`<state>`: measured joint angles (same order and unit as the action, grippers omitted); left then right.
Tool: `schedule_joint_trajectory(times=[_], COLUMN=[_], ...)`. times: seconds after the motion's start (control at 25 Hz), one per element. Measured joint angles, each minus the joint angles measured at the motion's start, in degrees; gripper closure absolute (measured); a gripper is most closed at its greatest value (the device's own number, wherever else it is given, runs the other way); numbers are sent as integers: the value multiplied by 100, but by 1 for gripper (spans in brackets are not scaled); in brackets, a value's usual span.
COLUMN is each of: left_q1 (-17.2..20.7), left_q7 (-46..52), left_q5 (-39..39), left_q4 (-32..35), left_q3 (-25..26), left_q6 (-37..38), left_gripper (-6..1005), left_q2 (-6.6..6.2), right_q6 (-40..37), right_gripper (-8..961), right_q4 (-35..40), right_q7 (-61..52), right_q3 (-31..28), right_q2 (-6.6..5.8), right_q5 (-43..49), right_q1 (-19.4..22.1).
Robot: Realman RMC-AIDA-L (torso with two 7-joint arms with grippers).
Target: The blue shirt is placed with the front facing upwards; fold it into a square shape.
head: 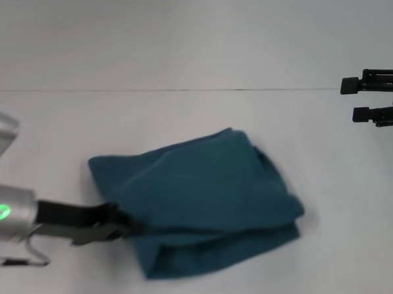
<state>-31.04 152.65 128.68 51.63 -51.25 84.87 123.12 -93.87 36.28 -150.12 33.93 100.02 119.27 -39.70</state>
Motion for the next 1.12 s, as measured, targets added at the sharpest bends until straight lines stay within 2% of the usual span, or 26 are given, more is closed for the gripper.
schedule_joint_trajectory(times=[0.08, 0.2, 0.36, 0.44, 0.68, 0.8, 0.96, 1.12], left_q1=[189, 336, 272, 164, 65, 133, 225, 245], left_q7=[-12, -72, -343, -513, -683, -676, -675, -620], left_q5=[0, 2, -3, -3, 38, 46, 35, -21], left_q4=[95, 34, -359, -591, -779, -554, -269, -209], left_q3=[12, 110, 349, 481, 505, 599, 1045, 1533], left_q6=[180, 269, 260, 264, 369, 520, 663, 787], left_gripper=[894, 893, 893, 894, 895, 896, 897, 711], left_q2=[-103, -330, -594, -667, -744, -788, -794, -768], right_q6=[-5, -9, -12, -23, -29, -28, -21, -29], right_gripper=[69, 69, 68, 68, 69, 69, 69, 68], right_q4=[0, 0, 1, 1, 2, 2, 2, 2], right_q7=[0, 0, 0, 0, 0, 0, 0, 0], right_q3=[-1, 0, -1, 0, -25, -27, -27, -40], right_q2=[0, 10, 30, 37, 44, 41, 38, 36], right_q5=[0, 0, 0, 0, 0, 0, 0, 0], right_q1=[-1, 13, 39, 44, 47, 45, 44, 47])
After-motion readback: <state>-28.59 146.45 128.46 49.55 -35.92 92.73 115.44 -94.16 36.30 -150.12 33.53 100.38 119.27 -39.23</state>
